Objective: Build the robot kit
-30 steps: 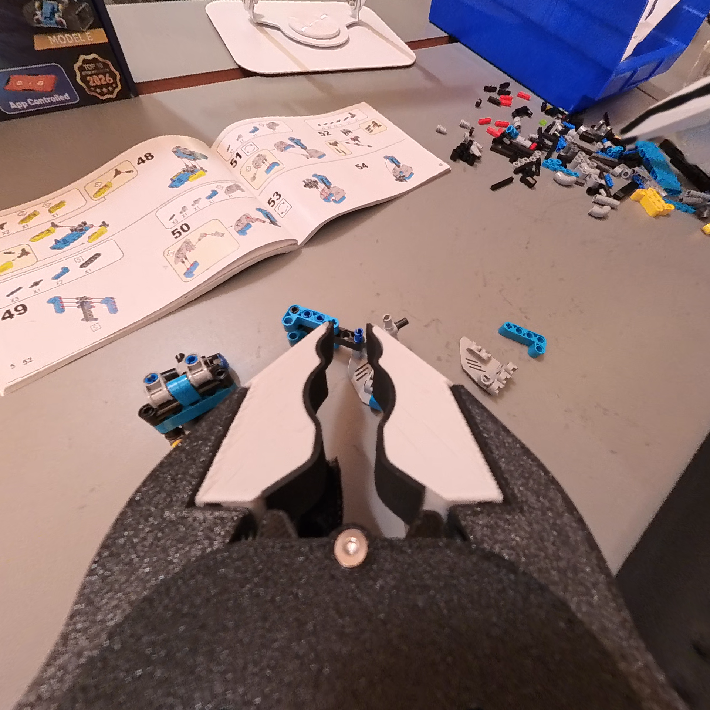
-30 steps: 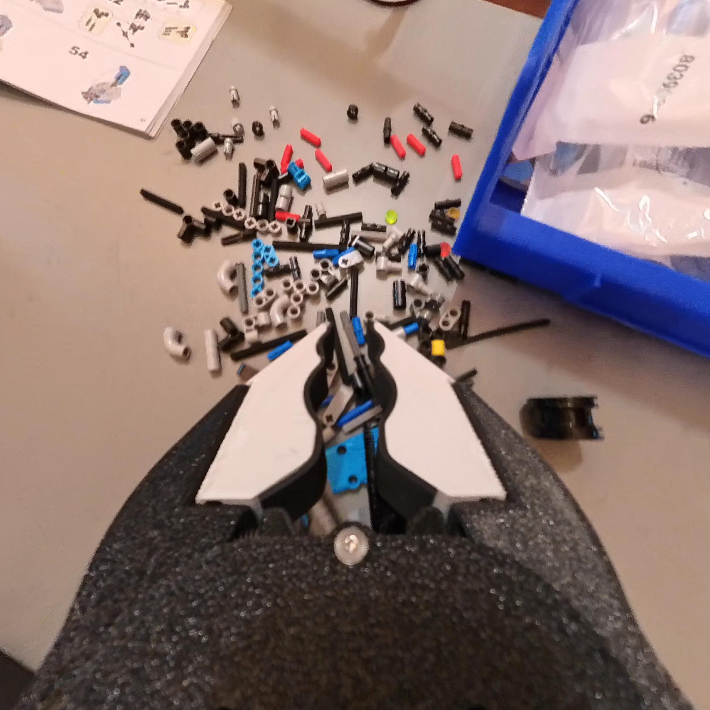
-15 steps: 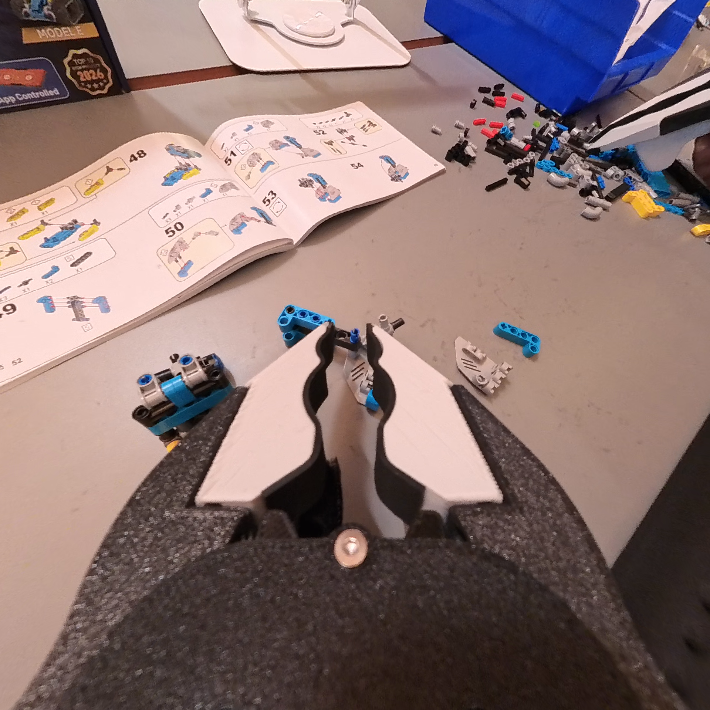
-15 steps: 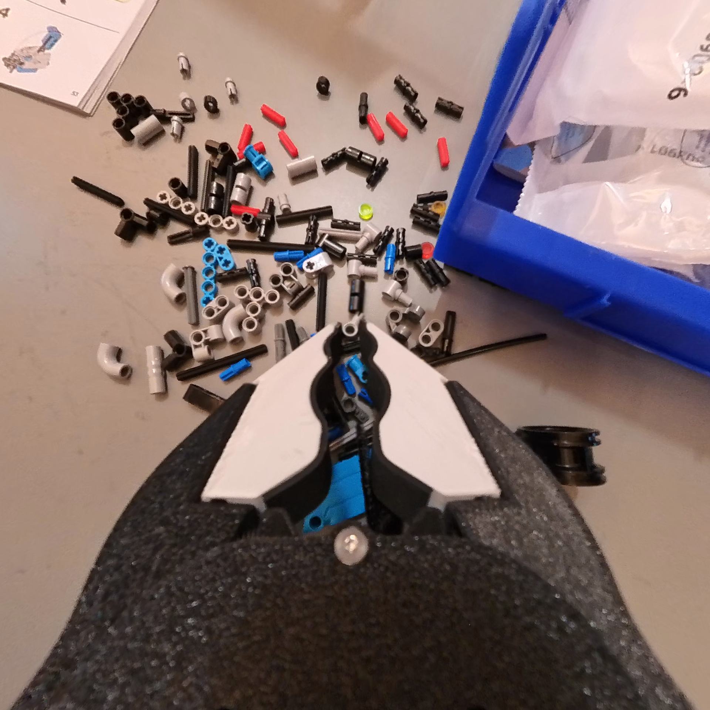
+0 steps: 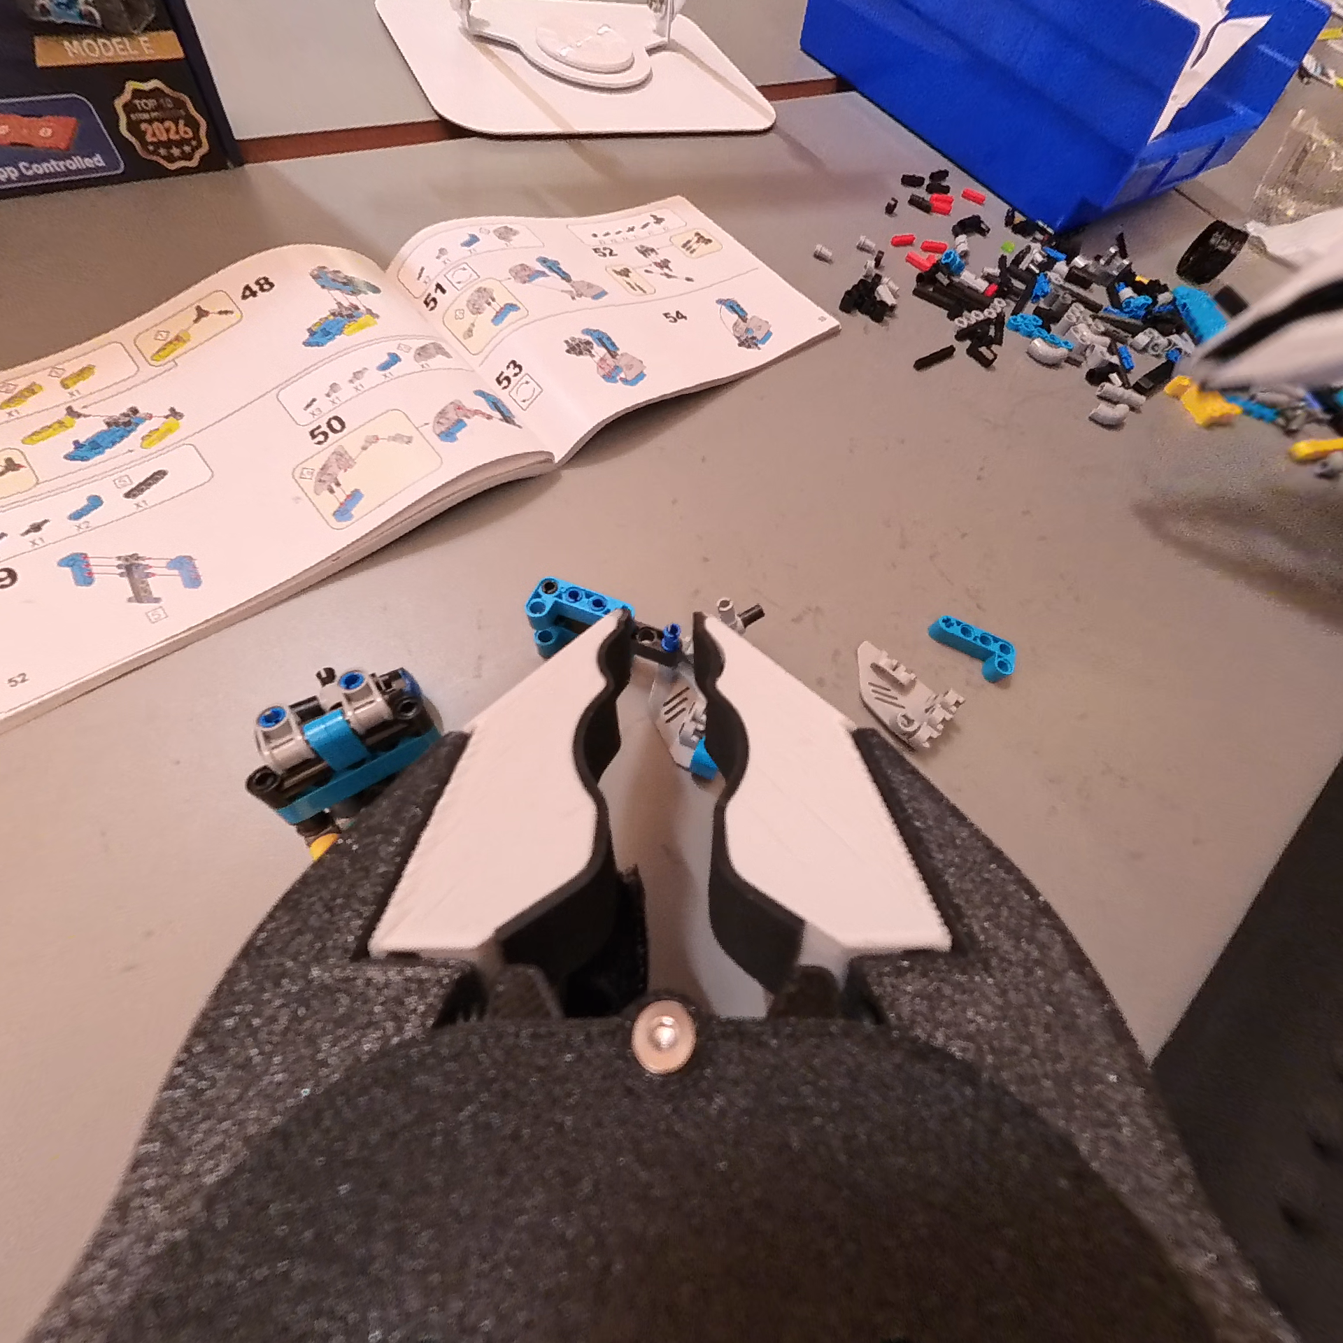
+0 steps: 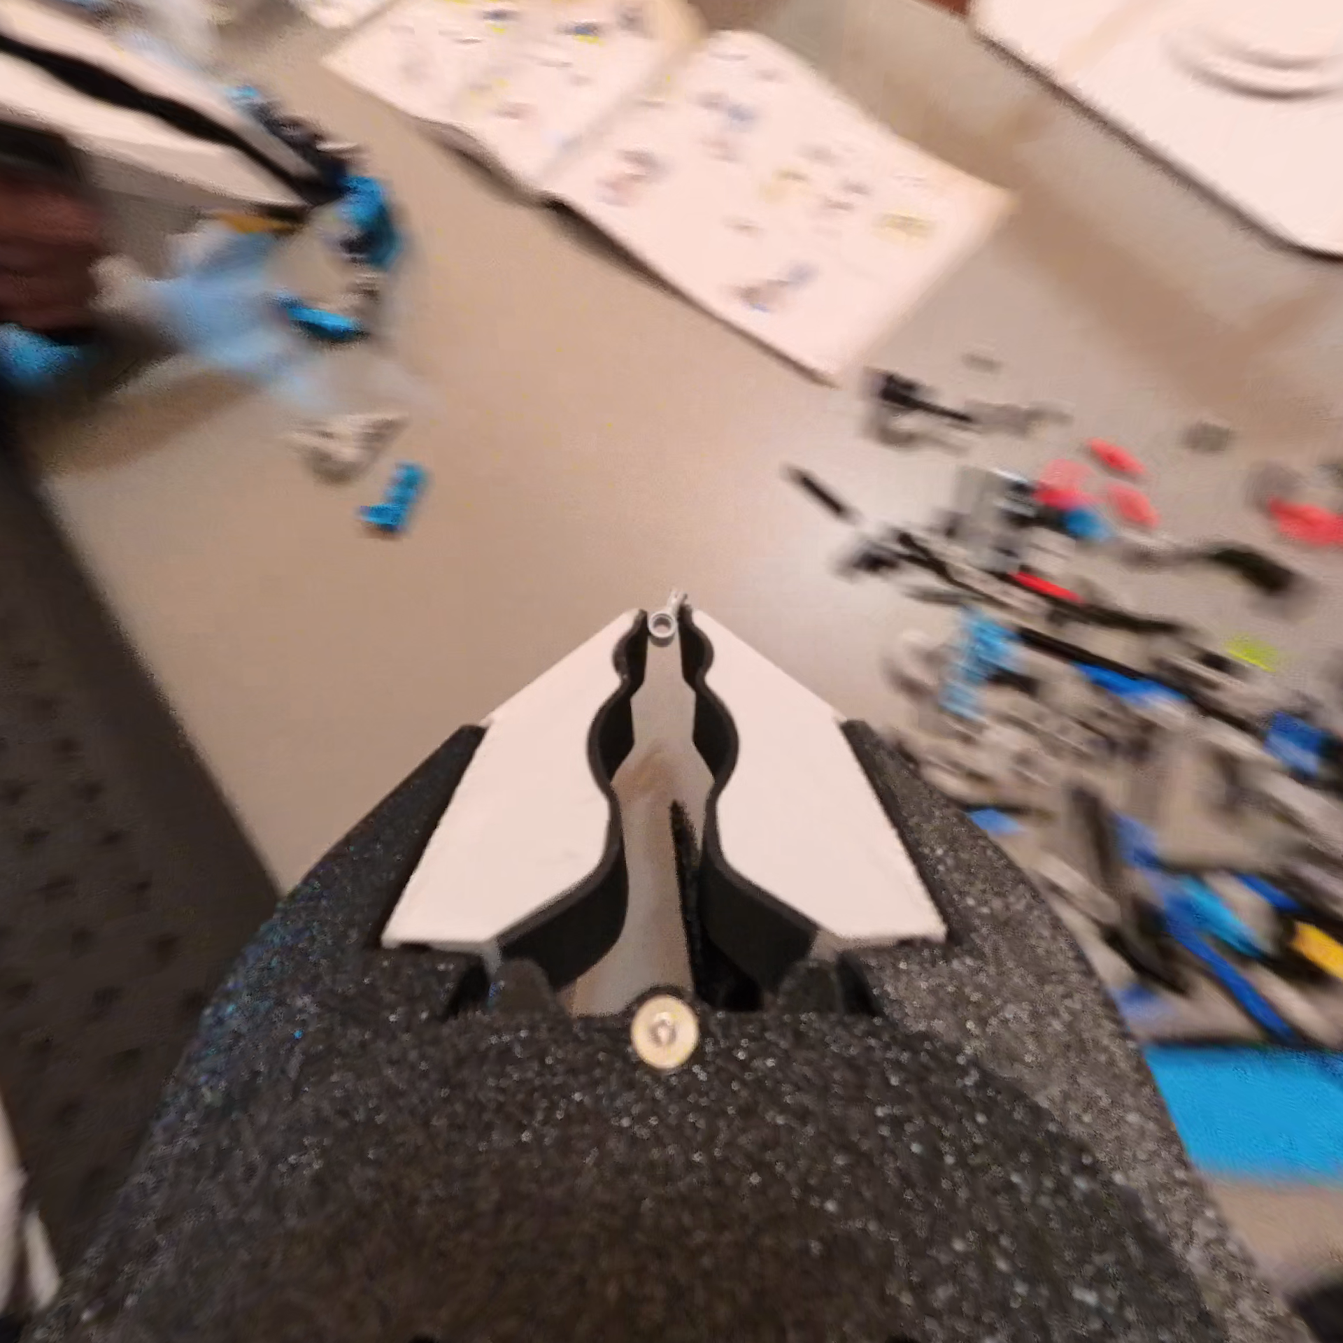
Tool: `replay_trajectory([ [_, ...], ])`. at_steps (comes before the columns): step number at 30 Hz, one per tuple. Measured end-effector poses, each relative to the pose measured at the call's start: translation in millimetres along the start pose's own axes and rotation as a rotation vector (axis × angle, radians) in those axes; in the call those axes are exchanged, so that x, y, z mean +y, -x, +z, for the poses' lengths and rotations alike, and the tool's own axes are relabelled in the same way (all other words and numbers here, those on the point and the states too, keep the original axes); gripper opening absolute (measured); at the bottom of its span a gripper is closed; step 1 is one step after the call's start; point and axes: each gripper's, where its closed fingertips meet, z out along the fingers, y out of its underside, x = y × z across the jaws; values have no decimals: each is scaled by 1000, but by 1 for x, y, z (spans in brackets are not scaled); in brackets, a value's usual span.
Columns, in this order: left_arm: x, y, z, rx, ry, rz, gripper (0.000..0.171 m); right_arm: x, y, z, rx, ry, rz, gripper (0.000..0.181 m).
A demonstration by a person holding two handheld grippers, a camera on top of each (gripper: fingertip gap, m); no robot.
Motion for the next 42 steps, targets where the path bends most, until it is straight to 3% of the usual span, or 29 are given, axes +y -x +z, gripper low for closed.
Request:
replay_trajectory([
  [4, 1, 0, 1, 8, 7, -13, 16, -14, 96, 51, -260, -51, -56, 8],
  [6, 2, 0, 2, 6, 12, -10, 16, -20, 114, 63, -333, -95, -40, 8],
  [9, 2, -2, 2, 15, 15, -12, 16, -6, 96, 76, -234, -34, -91, 8],
  [15, 2, -10, 3, 45, 24, -4, 16, 13, 84, 89, -172, 71, -135, 8],
  [21, 6, -7, 7, 38, 49, -5, 16, 12, 83, 88, -141, 66, -150, 9],
  [22, 5, -5, 7, 30, 47, -7, 16, 10, 80, 88, -132, 54, -132, 17],
  [25, 0, -1, 6, 23, 22, -20, 16, -8, 55, 78, -105, -26, 4, 37],
  [28, -10, 0, 2, 35, -29, -38, 16, -22, -8, 64, 64, -86, 120, 36],
  [31, -9, -2, 2, 50, -24, -54, 16, -16, -69, 53, 256, -47, 176, 33],
  [38, -7, -6, 2, 84, -14, -78, 16, -7, -144, 40, 478, 69, 136, 33],
  [42, -10, -12, 0, 130, -31, -90, 16, 2, -185, 27, 570, 76, 279, 30],
])
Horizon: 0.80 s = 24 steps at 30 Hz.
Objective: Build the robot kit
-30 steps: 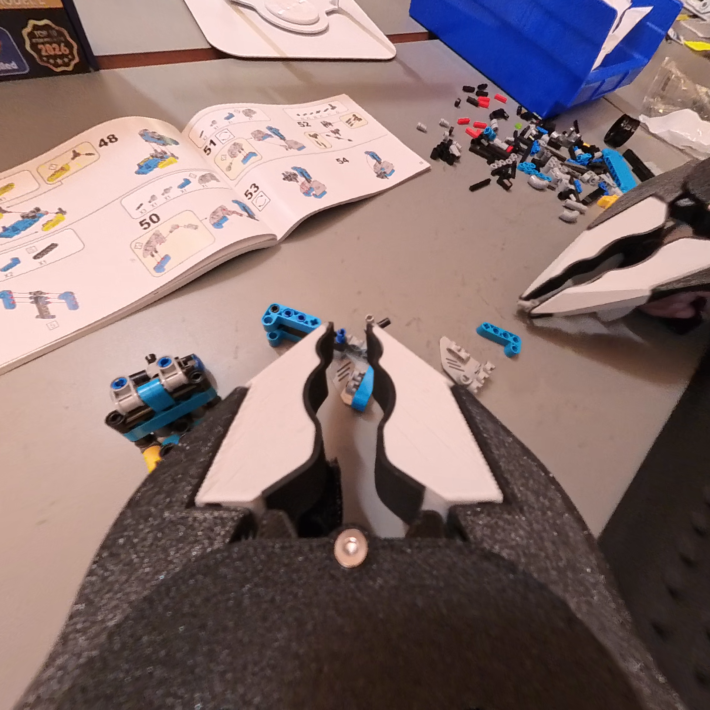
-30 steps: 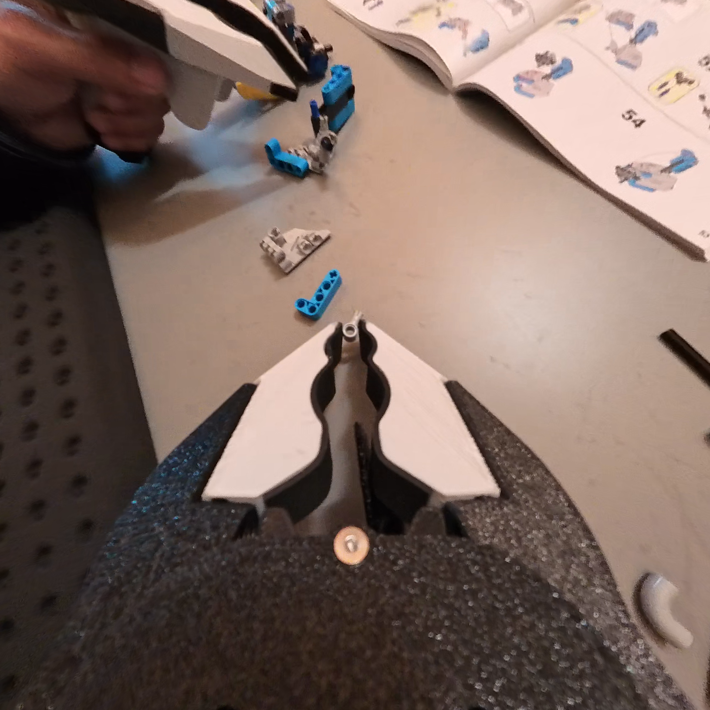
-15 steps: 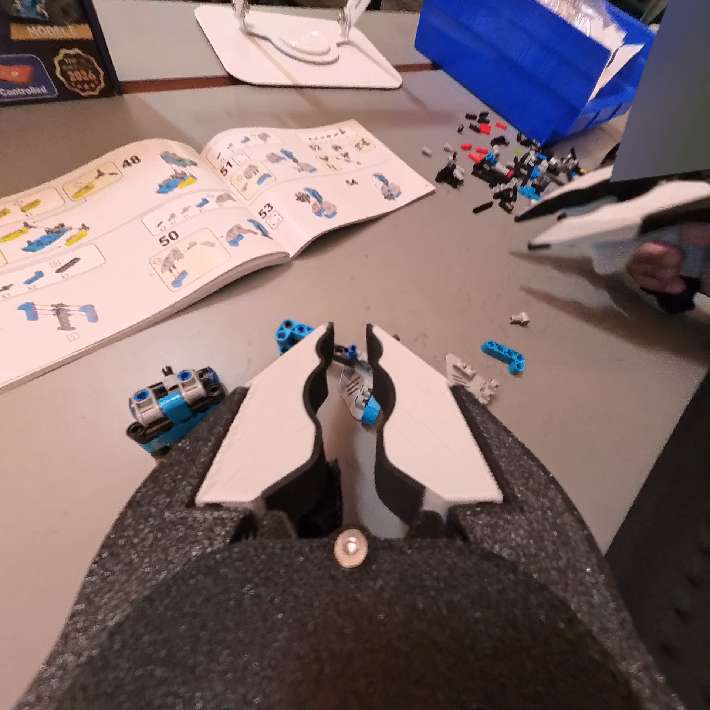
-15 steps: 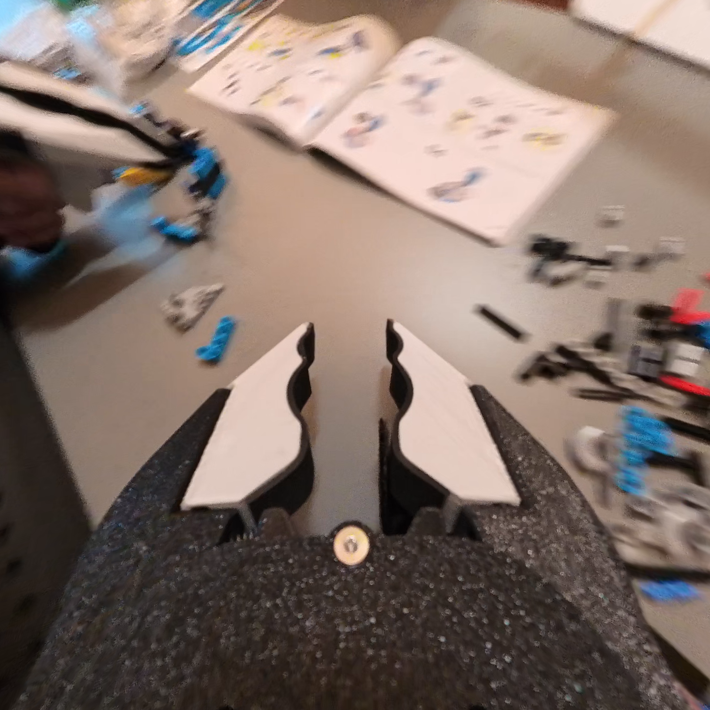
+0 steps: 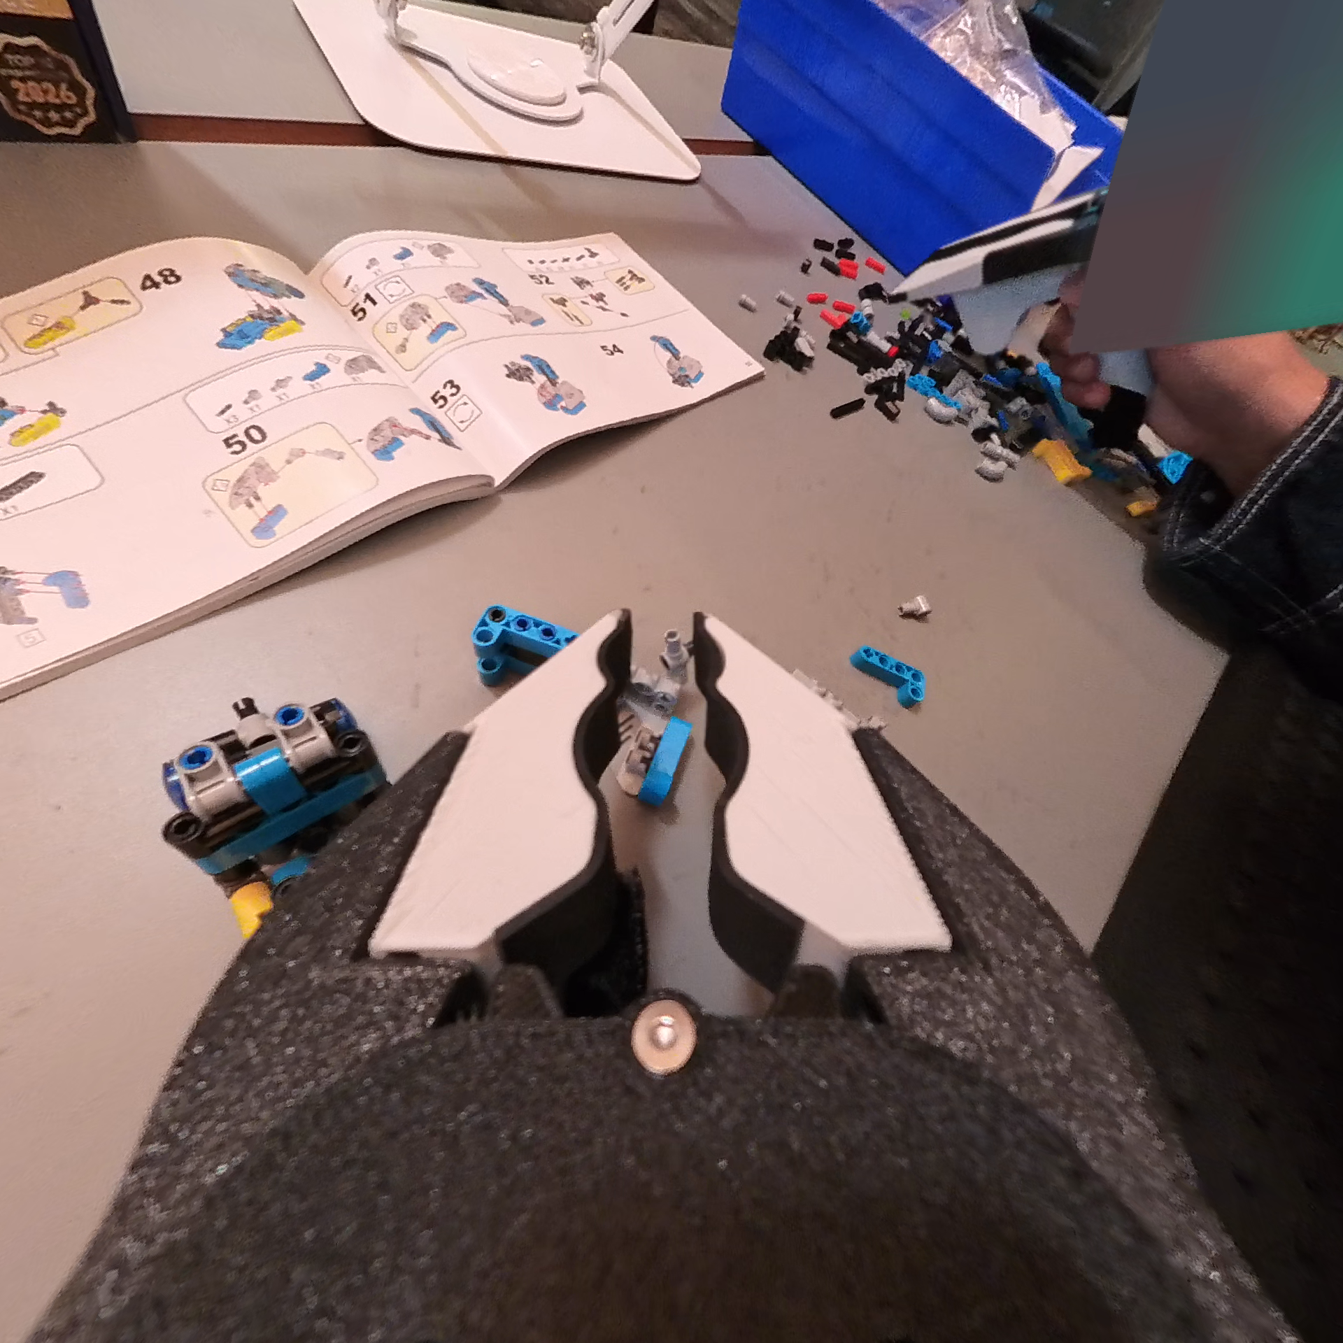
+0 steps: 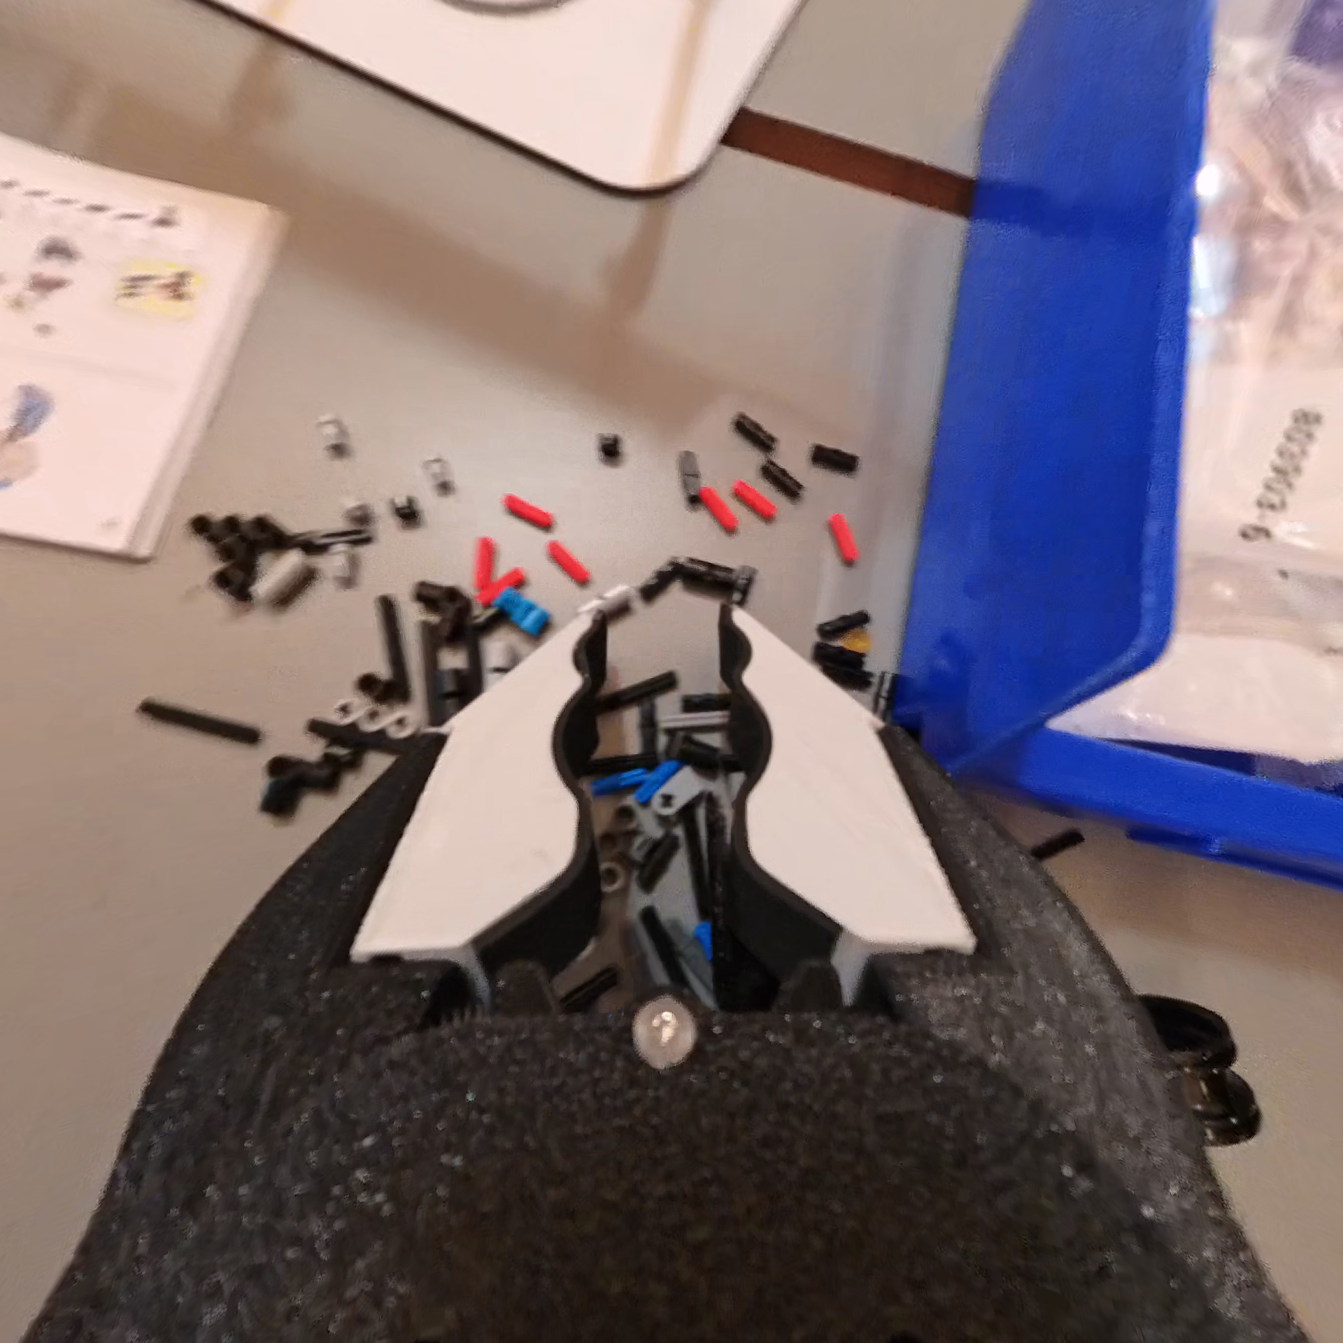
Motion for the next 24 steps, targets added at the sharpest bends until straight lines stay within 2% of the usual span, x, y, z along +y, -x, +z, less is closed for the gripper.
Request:
replay_trajectory([
  [4, 1, -1, 1, 2, 5, 5, 17, 3, -21, 12, 41, 8, 59, 27],
  [13, 2, -1, 1, 4, 9, 7, 16, 4, -20, 20, 57, 19, 55, 25],
  [17, 2, -2, 1, 7, 9, 3, 16, 4, -10, 22, -22, 14, 89, 5],
  [21, -2, -8, 0, 45, -11, -8, 16, 6, -11, 19, -13, 17, 77, 4],
  [24, -1, -6, 0, 32, -7, 1, 17, -4, -8, 9, -10, -32, 34, 4],
])
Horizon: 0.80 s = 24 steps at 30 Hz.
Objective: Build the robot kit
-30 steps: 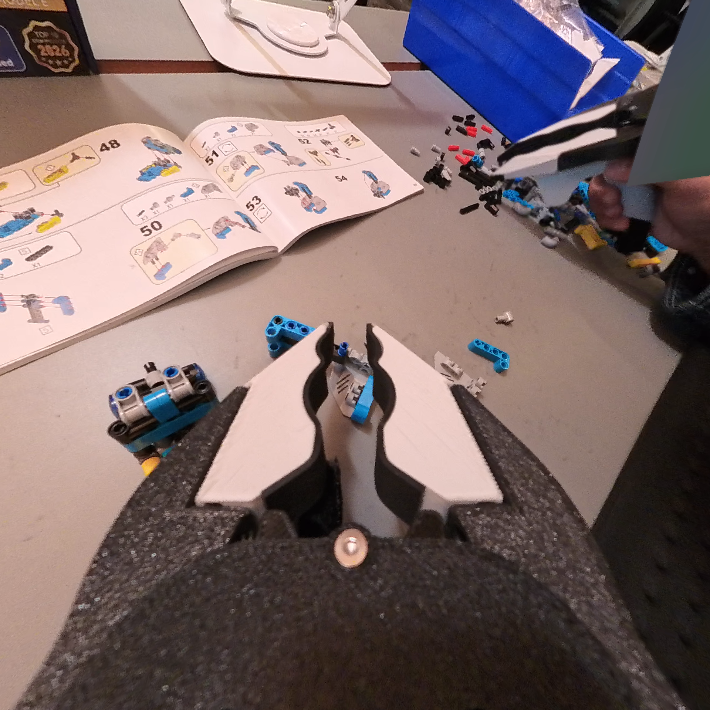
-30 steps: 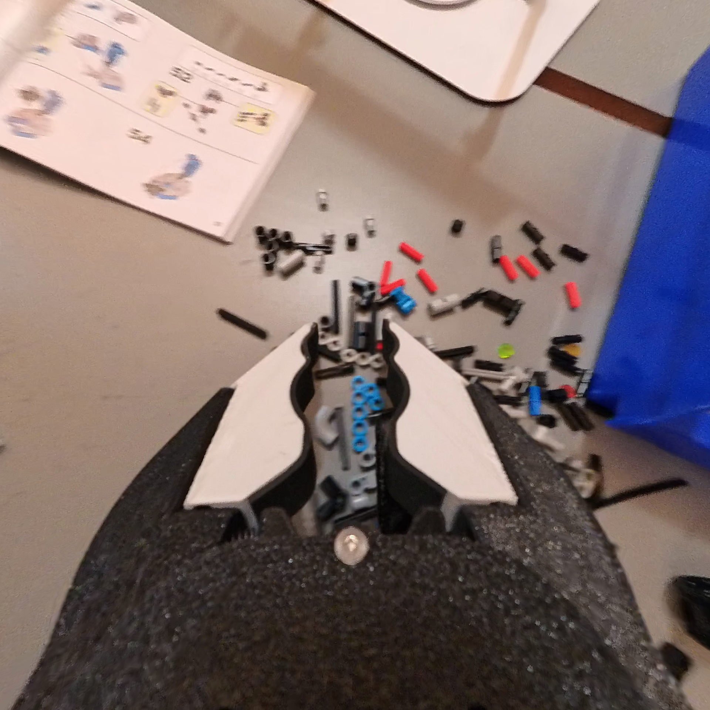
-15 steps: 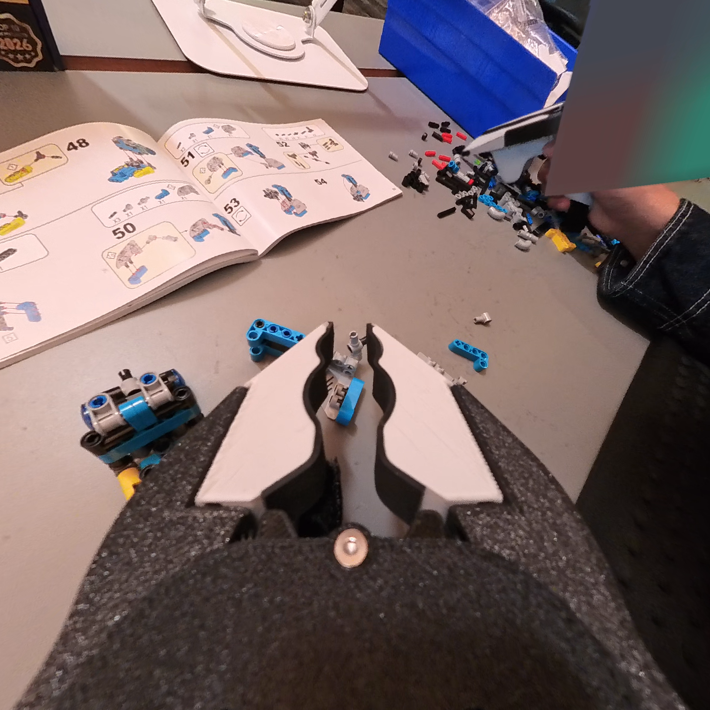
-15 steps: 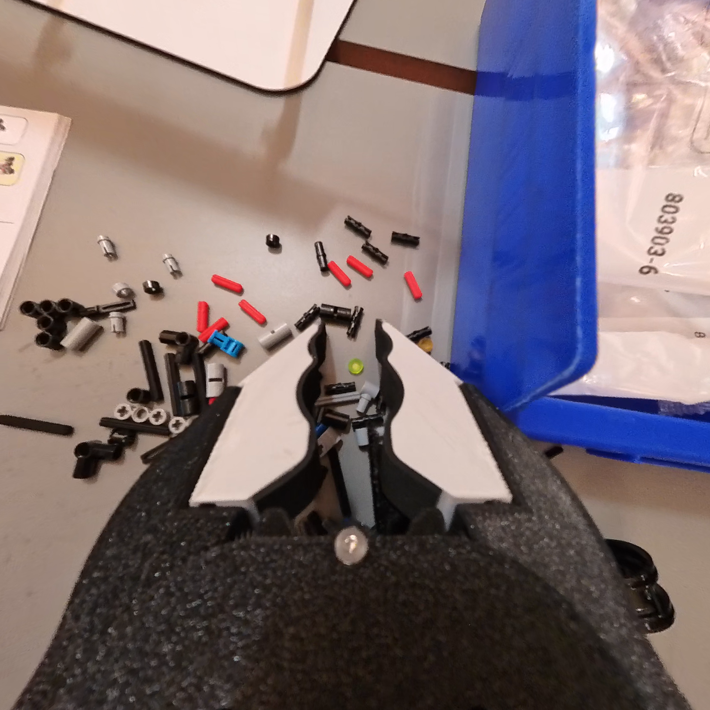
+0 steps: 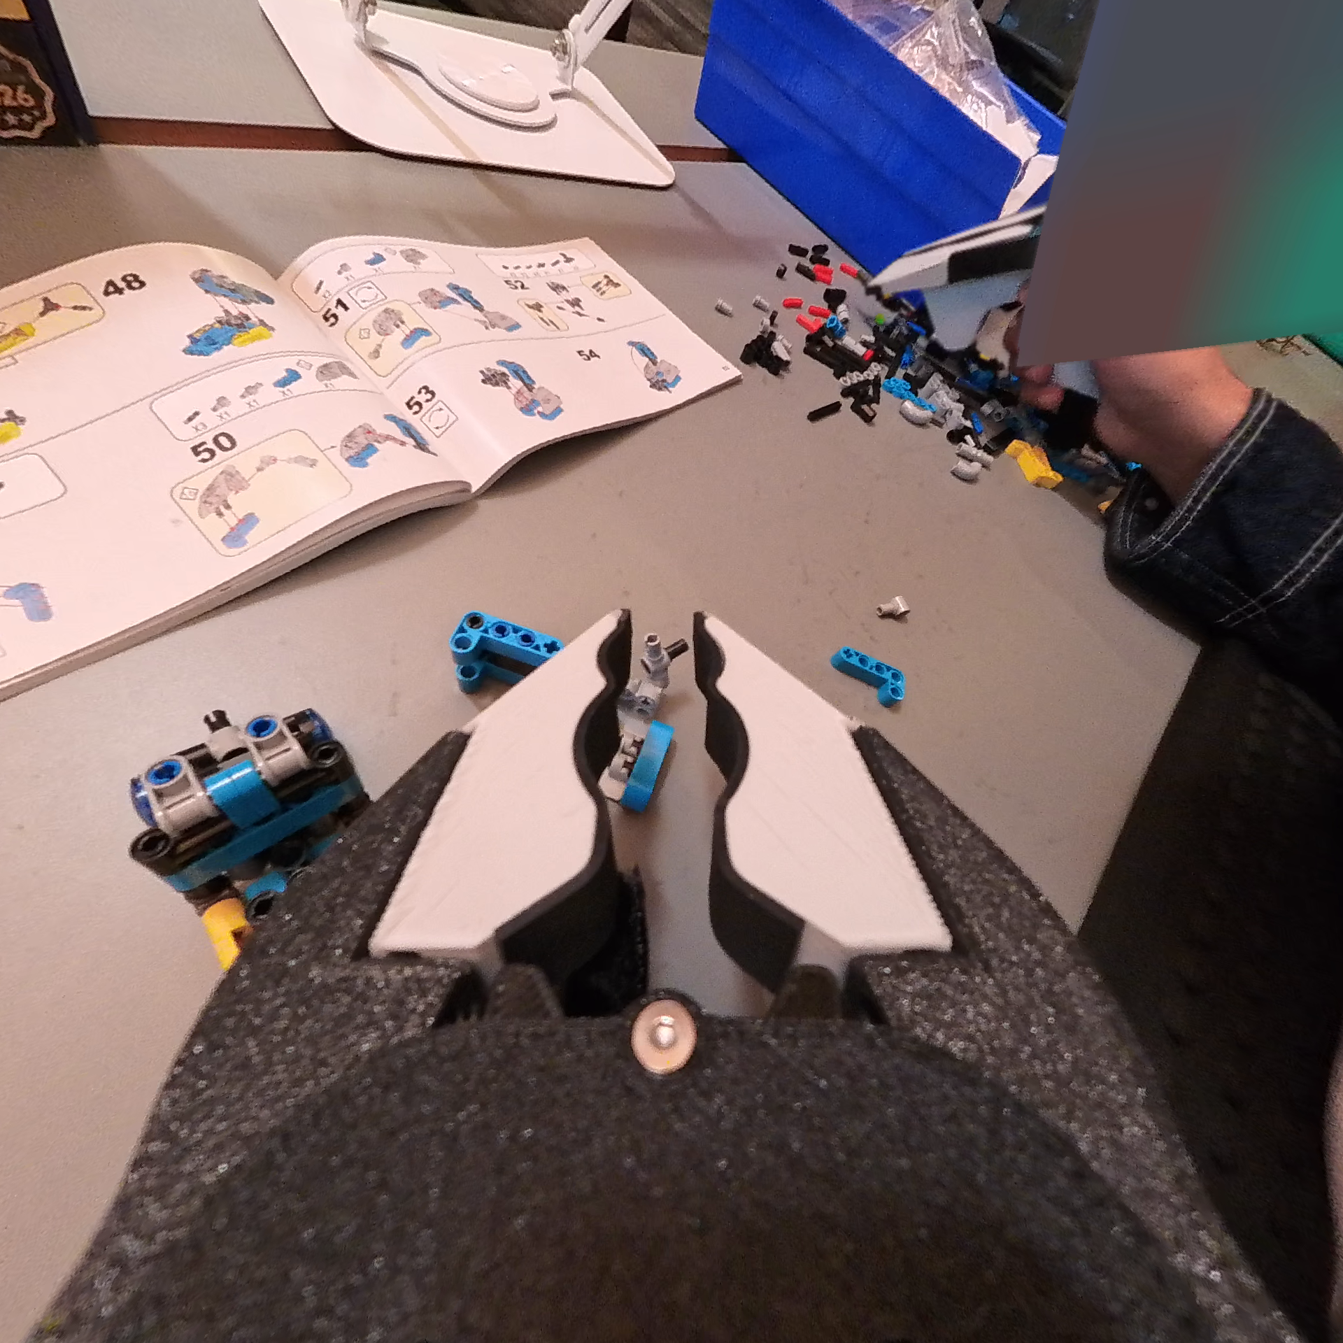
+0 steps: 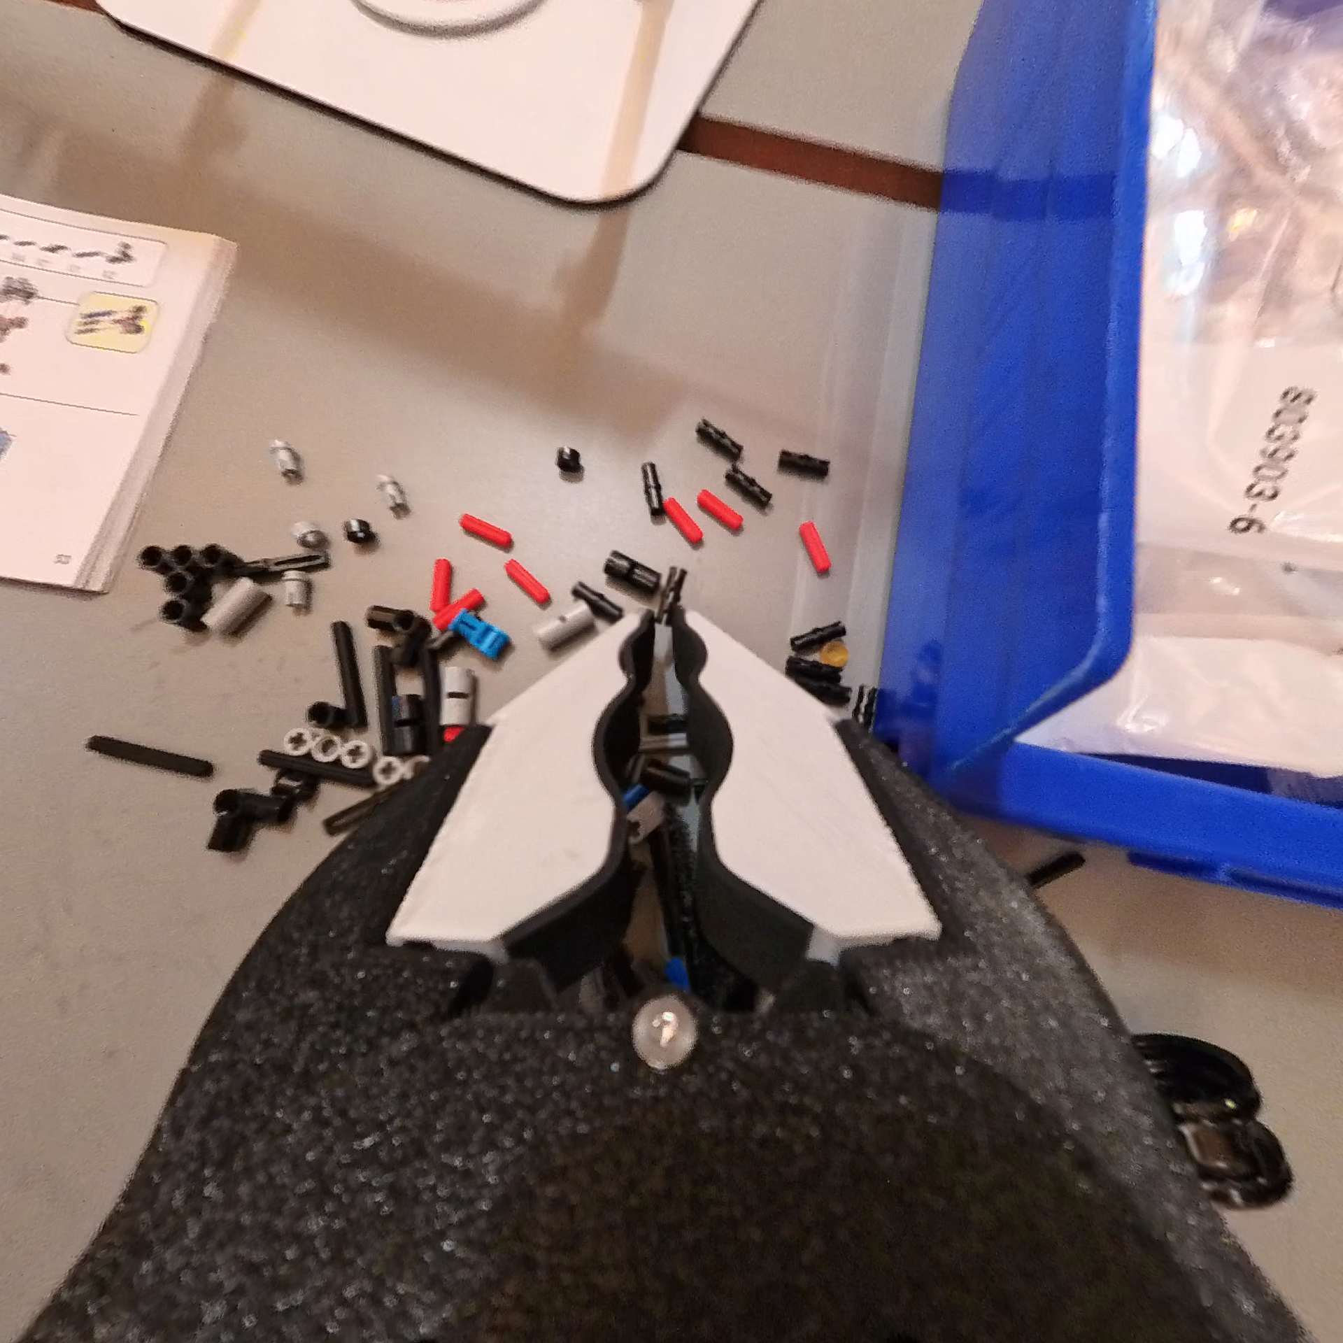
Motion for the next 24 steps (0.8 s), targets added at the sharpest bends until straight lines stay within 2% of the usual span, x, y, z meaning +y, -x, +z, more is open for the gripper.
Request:
replay_trajectory([
  [3, 0, -1, 0, 5, 0, -4, 16, -19, 22, -20, -54, -100, -116, 4],
  [5, -1, -1, 0, 1, -2, -2, 16, -27, 70, -39, -224, -186, -254, 4],
  [7, 0, 0, 0, -2, 0, -1, 17, -7, 149, -67, -574, -178, -417, 4],
  [8, 0, 0, 0, -4, 3, 0, 17, 6, 181, -80, -702, -165, -481, 4],
  [11, 1, 0, 0, -7, 5, 3, 16, 52, 241, -104, -941, -56, -652, 4],
  [13, 1, 0, 0, -7, 6, 4, 17, 65, 254, -108, -973, -45, -702, 4],
  [16, 2, 0, 1, -7, 10, 4, 17, 88, 263, -118, -1075, 52, -740, 4],
  [19, 2, 0, 0, -5, 11, 2, 16, 102, 260, -106, -1026, 115, -789, 4],
  [21, 2, 0, 0, -5, 9, 3, 16, 100, 261, -108, -1032, 101, -778, 4],
  [22, 2, 0, 0, -6, 10, 4, 16, 99, 260, -109, -1032, 98, -776, 6],
  [24, 3, 0, 0, -5, 13, 3, 17, 85, 258, -112, -1031, 51, -722, 27],
])
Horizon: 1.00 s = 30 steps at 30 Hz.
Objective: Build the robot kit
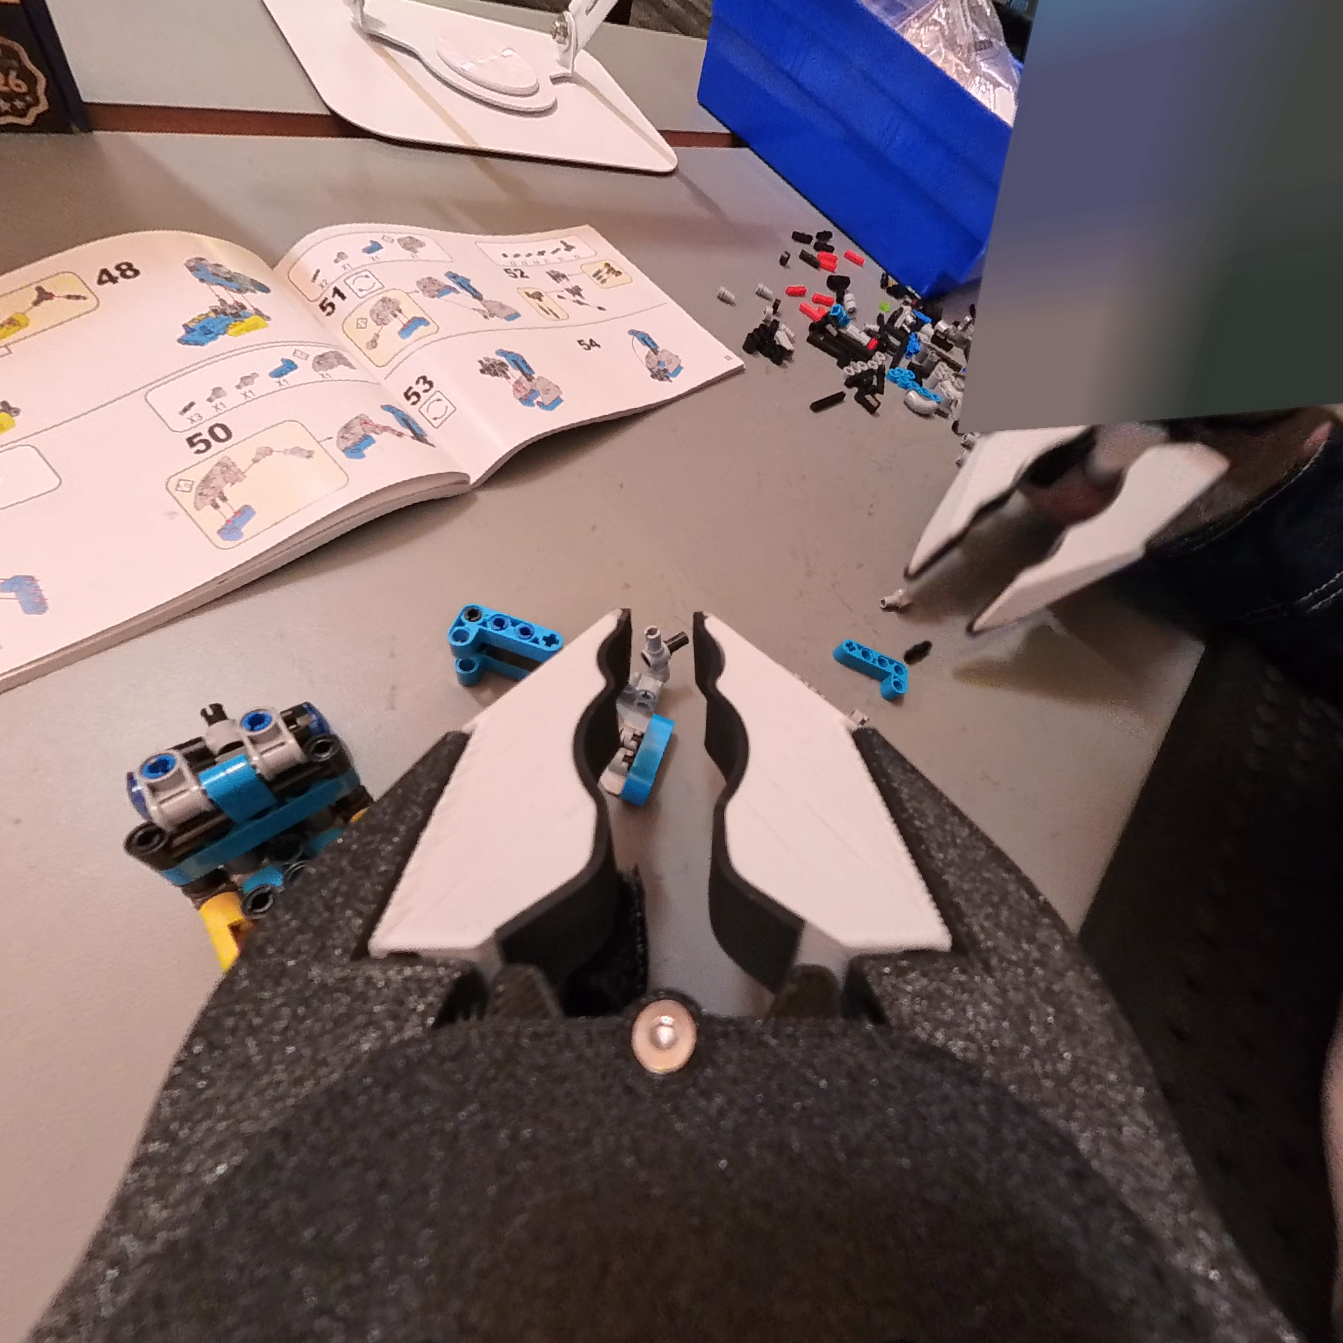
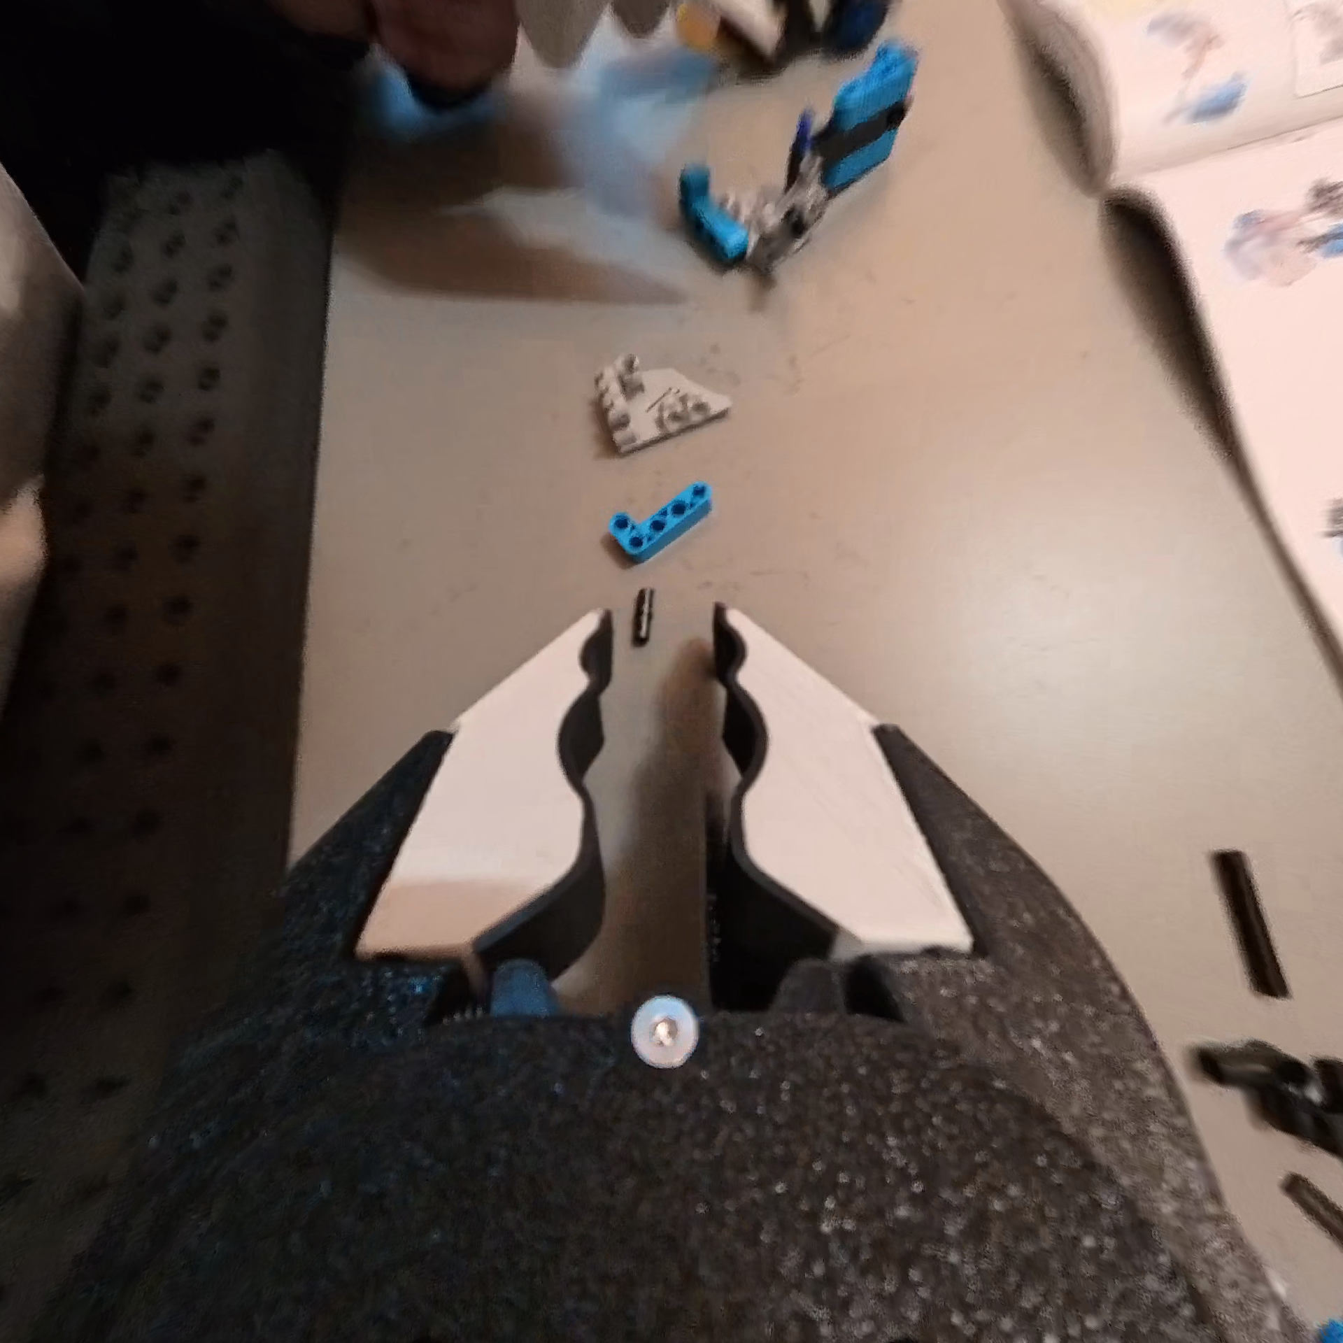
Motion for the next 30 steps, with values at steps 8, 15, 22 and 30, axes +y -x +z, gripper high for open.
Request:
replay_trajectory([
  [8, 2, -1, 1, 7, 11, -1, 17, 59, -191, -137, 859, -216, 623, 30],
  [15, 3, 0, 1, 7, 13, -4, 16, 105, -212, -154, 1028, -105, 760, 28],
  [22, 2, -1, 1, 9, 11, -5, 16, 110, -216, -147, 1003, -65, 788, 24],
  [30, 2, -2, 1, 16, 10, -9, 16, 108, -217, -144, 990, -60, 779, 16],
])
